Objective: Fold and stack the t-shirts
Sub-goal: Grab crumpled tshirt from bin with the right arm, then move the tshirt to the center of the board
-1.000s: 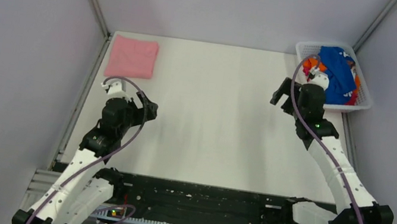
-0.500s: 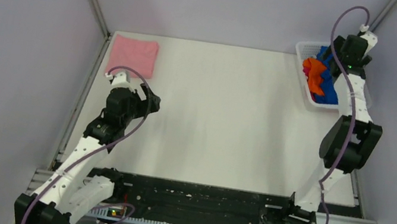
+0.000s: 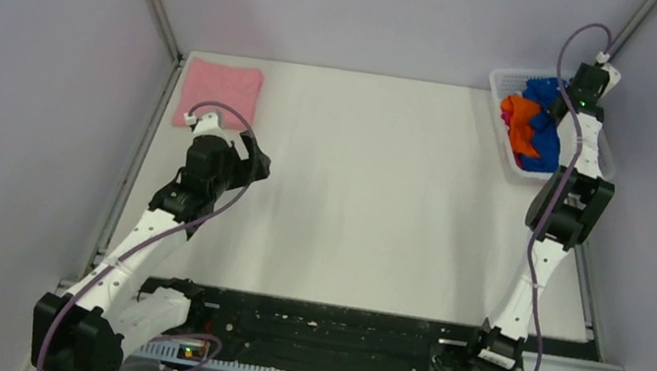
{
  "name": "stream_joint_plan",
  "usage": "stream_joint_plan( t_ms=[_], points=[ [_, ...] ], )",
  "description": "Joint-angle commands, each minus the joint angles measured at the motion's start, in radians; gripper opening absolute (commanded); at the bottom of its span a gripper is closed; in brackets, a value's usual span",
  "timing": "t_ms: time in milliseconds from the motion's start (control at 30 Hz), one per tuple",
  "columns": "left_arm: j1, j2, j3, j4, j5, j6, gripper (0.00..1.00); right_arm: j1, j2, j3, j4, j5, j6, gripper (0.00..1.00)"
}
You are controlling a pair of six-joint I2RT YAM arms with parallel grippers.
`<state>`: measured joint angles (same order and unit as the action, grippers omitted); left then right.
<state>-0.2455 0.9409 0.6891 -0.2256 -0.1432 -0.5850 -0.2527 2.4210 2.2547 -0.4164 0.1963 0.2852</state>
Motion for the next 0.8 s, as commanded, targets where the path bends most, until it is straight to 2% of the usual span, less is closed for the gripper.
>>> stream_joint_plan(
  t_ms=[0,200,467,667,767],
  points=[
    [0.002,-0.006,0.047,0.041,0.019,0.002,0.99,0.003,-0.053,0.075,0.084,-0.006,0.000,0.00],
    [0.002,-0.043,0.045,0.019,-0.003,-0.009,0.99,-0.007,-0.174,0.120,0.111,-0.004,-0.056,0.00],
    [0.002,-0.112,0.035,-0.006,0.001,-0.016,0.99,-0.006,-0.418,0.076,0.156,-0.051,-0.130,0.00],
    [0.002,-0.167,0.027,-0.048,-0.004,-0.013,0.99,-0.004,-0.573,0.052,0.131,-0.391,-0.055,0.00],
    [0.002,-0.188,0.027,-0.076,-0.014,-0.021,0.99,0.015,-0.641,0.023,0.146,-0.513,-0.010,0.00]
  ],
)
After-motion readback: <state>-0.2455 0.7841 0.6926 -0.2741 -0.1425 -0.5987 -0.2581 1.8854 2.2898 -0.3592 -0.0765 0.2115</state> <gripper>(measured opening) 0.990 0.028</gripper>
